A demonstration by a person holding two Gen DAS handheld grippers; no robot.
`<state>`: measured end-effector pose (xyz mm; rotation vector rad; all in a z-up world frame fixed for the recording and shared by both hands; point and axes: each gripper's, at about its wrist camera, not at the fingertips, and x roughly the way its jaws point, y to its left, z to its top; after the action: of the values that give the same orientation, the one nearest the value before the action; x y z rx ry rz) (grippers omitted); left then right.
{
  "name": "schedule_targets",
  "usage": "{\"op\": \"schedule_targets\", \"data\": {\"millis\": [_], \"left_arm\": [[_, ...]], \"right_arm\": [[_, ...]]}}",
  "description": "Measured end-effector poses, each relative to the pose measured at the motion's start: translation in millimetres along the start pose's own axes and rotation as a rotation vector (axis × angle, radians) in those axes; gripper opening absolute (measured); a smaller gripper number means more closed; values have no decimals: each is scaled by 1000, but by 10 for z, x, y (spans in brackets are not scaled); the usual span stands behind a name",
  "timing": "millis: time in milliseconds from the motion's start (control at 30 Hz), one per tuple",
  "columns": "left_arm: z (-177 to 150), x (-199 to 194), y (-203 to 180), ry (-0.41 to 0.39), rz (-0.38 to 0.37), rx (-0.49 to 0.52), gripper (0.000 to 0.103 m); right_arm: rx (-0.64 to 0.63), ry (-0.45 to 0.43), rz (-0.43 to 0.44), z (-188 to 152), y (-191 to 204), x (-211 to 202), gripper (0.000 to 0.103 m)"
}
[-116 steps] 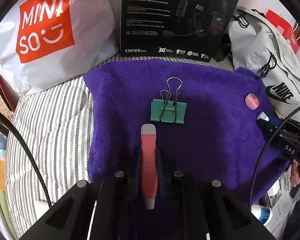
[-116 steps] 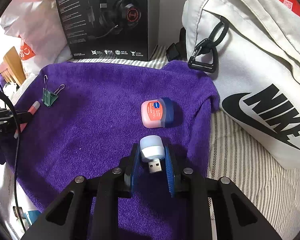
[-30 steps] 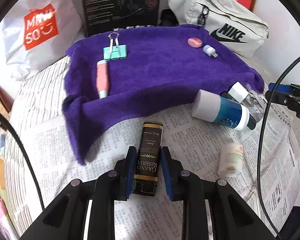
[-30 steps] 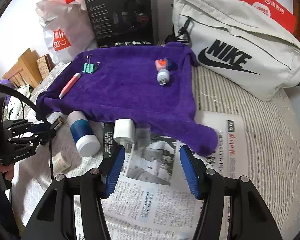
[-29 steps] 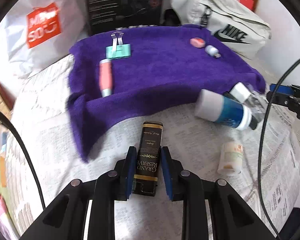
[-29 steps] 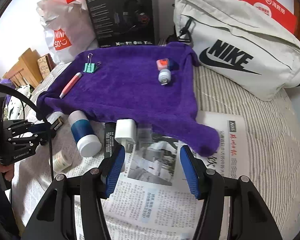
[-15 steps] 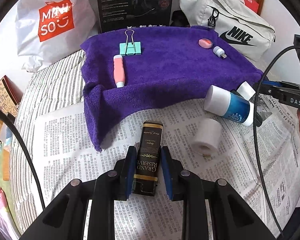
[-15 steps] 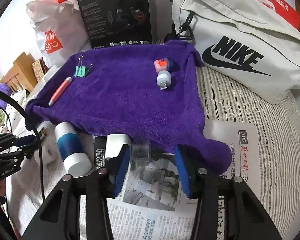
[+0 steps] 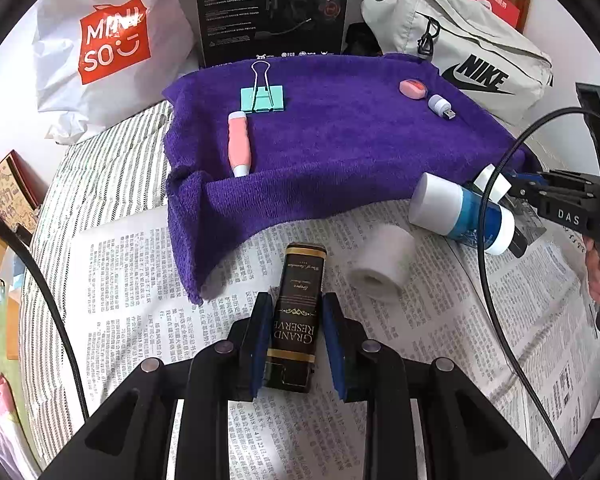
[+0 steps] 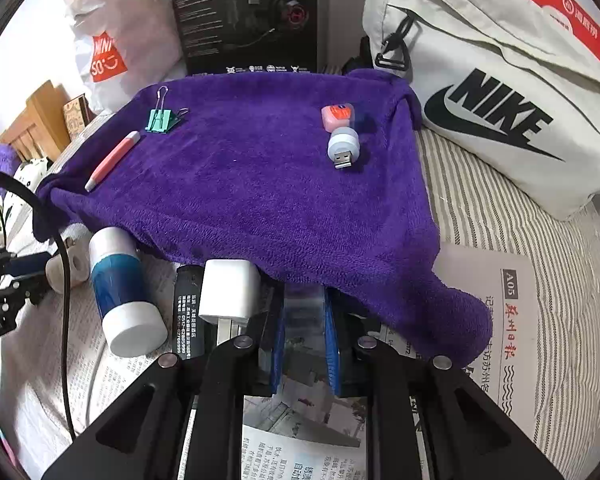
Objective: Organize rigid objects
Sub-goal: 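Grasp the clear plastic piece with the right tool while the left tool holds the bottle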
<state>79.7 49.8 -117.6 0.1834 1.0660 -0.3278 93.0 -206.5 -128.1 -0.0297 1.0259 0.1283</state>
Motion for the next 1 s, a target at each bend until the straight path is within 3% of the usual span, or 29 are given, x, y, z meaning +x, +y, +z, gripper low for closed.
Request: {"op": "schedule_targets", "data": {"millis": [567,867,1000], "left_arm": [[9,4,-18,-1,-12,31,24],[-75,-69,18,9,-71,-21,23],[-75,-87,41,10,-64,-31,23]], "right_arm": [[6,22,-8,-92,-30,-101,17],[9,-11,-6,-45,-61,-269,17],[3,-26,-1,-17,-59,-353,17]]}}
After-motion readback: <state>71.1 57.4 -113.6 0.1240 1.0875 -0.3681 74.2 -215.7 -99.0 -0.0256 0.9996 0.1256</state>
